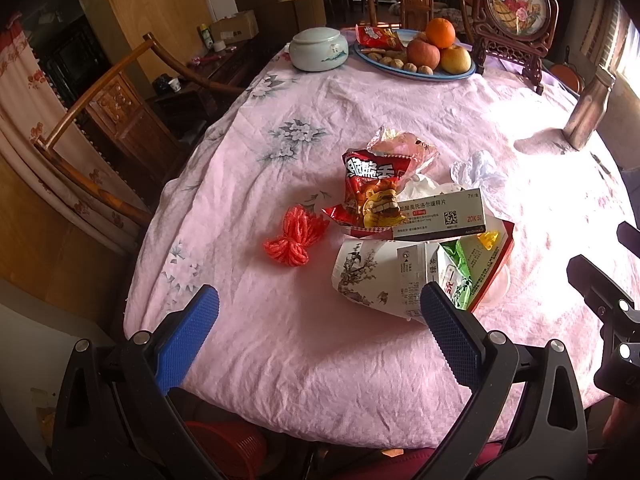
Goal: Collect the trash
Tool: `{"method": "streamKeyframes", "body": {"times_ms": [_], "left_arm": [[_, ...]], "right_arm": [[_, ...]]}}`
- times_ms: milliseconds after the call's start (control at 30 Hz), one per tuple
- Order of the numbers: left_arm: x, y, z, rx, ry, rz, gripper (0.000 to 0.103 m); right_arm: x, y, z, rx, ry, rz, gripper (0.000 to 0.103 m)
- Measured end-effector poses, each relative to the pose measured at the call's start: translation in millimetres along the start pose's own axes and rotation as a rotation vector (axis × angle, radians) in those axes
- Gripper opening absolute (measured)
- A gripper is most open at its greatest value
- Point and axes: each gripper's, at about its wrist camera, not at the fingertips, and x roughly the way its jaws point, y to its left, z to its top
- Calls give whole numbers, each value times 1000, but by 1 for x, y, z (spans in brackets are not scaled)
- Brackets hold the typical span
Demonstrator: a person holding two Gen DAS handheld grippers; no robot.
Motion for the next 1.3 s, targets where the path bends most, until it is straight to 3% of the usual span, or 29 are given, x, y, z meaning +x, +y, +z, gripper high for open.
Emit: {"method": "streamKeyframes", "body": {"times_ms": [567,867,1300], "left_arm": [[2,-8,-7,-1,2,2,96],[9,-4,-1,-33,50,-26,96],[44,-11,2,-51,193,-189,96]], "right_arm": [[0,-4,-2,7,3,3,98],[2,-16,-6,48,23,4,98],[3,-39,-19,123,61,-12,98]]}}
